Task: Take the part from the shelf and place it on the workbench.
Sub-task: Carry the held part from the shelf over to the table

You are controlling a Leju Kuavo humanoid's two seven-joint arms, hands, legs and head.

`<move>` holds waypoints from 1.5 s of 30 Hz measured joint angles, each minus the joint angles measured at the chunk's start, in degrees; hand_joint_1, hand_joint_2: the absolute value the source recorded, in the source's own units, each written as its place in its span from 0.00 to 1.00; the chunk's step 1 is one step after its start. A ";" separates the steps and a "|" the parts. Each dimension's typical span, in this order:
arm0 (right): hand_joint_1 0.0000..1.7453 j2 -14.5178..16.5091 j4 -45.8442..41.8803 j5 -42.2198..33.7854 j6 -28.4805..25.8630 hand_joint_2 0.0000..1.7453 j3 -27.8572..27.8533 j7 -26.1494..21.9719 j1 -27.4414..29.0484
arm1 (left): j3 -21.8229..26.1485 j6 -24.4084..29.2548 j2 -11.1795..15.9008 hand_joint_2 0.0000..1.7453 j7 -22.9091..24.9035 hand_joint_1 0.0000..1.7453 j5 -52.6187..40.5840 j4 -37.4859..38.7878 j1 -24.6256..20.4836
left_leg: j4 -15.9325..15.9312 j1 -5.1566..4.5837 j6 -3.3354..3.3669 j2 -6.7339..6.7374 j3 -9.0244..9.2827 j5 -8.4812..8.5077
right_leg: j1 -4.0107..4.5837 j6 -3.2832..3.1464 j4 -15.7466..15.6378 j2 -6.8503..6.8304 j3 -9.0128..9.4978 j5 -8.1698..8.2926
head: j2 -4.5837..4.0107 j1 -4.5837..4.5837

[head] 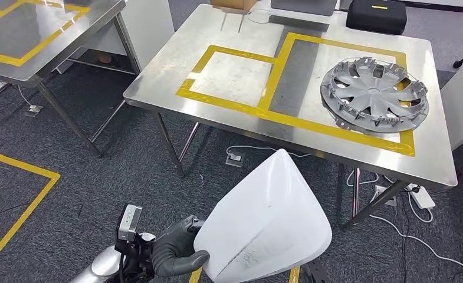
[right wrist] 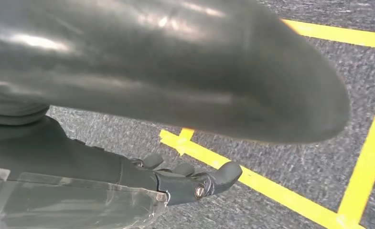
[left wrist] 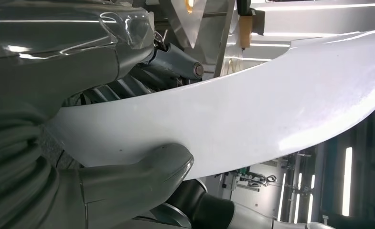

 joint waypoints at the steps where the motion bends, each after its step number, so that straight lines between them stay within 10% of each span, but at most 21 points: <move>1: 0.00 0.02 -0.01 0.00 0.00 0.00 0.00 0.00 0.00 | 0.01 0.00 0.02 1.00 0.00 1.00 0.00 0.00 0.00 | -3.88 0.04 0.21 0.05 1.08 2.84 | 0.01 0.15 -0.04 0.06 0.80 -0.55 | 0.00 -0.01; 4: 0.00 0.19 -0.02 -0.01 -0.02 0.00 -0.01 0.01 -0.16 | 0.02 0.01 0.09 1.00 -0.01 1.00 0.00 0.02 -0.02 | -13.17 -0.50 1.40 0.04 4.08 8.04 | 0.21 0.88 -0.35 0.25 2.17 -1.97 | 0.00 0.06; 8: 0.00 0.32 -0.05 0.00 -0.05 0.00 0.04 0.05 -0.19 | 0.04 0.02 0.11 1.00 -0.09 1.00 -0.02 -0.02 -0.02 | -15.10 -0.73 2.96 -0.18 6.13 7.85 | 0.34 2.38 1.44 0.04 2.34 -2.00 | 0.00 0.22; 13: 0.00 0.14 -0.08 -0.08 -0.07 0.00 0.08 -0.04 -0.41 | -0.02 0.03 -0.19 1.00 -0.29 1.00 0.01 0.11 0.04 | -15.51 -0.91 3.80 -0.45 7.72 6.66 | 0.28 1.68 16.71 -0.07 -8.37 -6.49 | 0.00 0.45; 15: 0.00 0.05 -0.08 -0.08 -0.07 0.00 0.09 -0.03 -0.21 | -0.02 0.08 -0.19 1.00 -0.36 1.00 0.01 0.26 0.20 | -15.47 -1.06 3.73 -0.73 8.58 5.88 | 0.27 2.43 15.20 -0.09 -9.74 -5.19 | 0.00 0.46; 17: 0.00 -0.01 -0.08 -0.03 -0.07 0.00 0.10 -0.03 -0.17 | -0.02 0.16 -0.22 1.00 -0.46 1.00 0.00 0.34 0.29 | -15.43 -1.15 3.45 -0.85 9.68 4.93 | 0.28 3.62 7.21 -0.24 -7.71 0.00 | 0.00 0.48; 19: 0.00 -0.04 -0.08 0.02 -0.07 0.00 0.10 -0.03 -0.22 | -0.02 0.22 -0.23 1.00 -0.56 1.00 -0.01 0.42 0.35 | -15.29 -1.34 2.94 -0.88 10.36 4.04 | 0.49 3.03 1.33 -0.48 -5.85 3.08 | 0.00 0.44; 24: 0.00 0.07 -0.10 0.03 -0.07 0.00 0.10 0.09 -0.20 | 0.09 0.23 -0.11 1.00 -0.73 1.00 -0.05 0.45 0.56 | -11.73 -1.33 1.52 -0.64 9.12 2.90 | 0.22 0.23 0.03 -0.34 -4.08 3.38 | 0.00 0.31; 29: 0.00 0.03 -0.10 0.03 -0.07 0.00 0.10 0.09 -0.11 | 0.05 0.20 0.08 1.00 -0.78 1.00 -0.06 0.49 0.78 | 2.49 -0.33 0.04 -0.06 -0.91 -1.85 | 0.30 -0.51 0.00 -0.11 -2.22 1.74 | 0.00 0.16; 34: 0.00 0.35 -0.13 0.03 -0.06 0.00 0.10 0.10 -0.09 | 0.11 0.22 0.27 1.00 -0.79 1.00 -0.05 0.49 0.77 | -12.85 -1.06 2.30 -0.04 4.06 7.64 | 0.76 -0.05 -0.31 0.21 0.42 -0.34 | 0.00 0.37; 38: 0.00 0.55 -0.13 0.04 0.06 0.00 0.13 0.14 -0.15 | 0.23 0.24 0.32 1.00 -0.82 1.00 -0.06 0.40 0.73 | -15.97 -1.51 3.69 -0.20 6.31 7.95 | 0.82 1.26 0.23 0.14 1.24 -0.46 | 0.00 0.26; 43: 0.00 0.21 -0.13 0.04 0.07 0.00 0.16 0.11 -0.35 | 0.13 0.16 0.03 1.00 -0.85 1.00 -0.14 0.38 0.72 | -16.76 -0.98 3.93 -0.24 8.61 7.11 | 0.48 1.20 14.65 -0.04 -7.88 -5.12 | 0.00 0.58; 45: 0.00 0.04 -0.13 0.04 0.07 0.00 0.17 0.11 -0.17 | 0.04 0.11 0.04 1.00 -0.85 1.00 -0.22 0.39 0.82 | -16.72 -0.82 3.55 -0.50 9.33 6.34 | 0.03 2.25 15.73 -0.08 -10.29 -5.13 | 0.00 0.59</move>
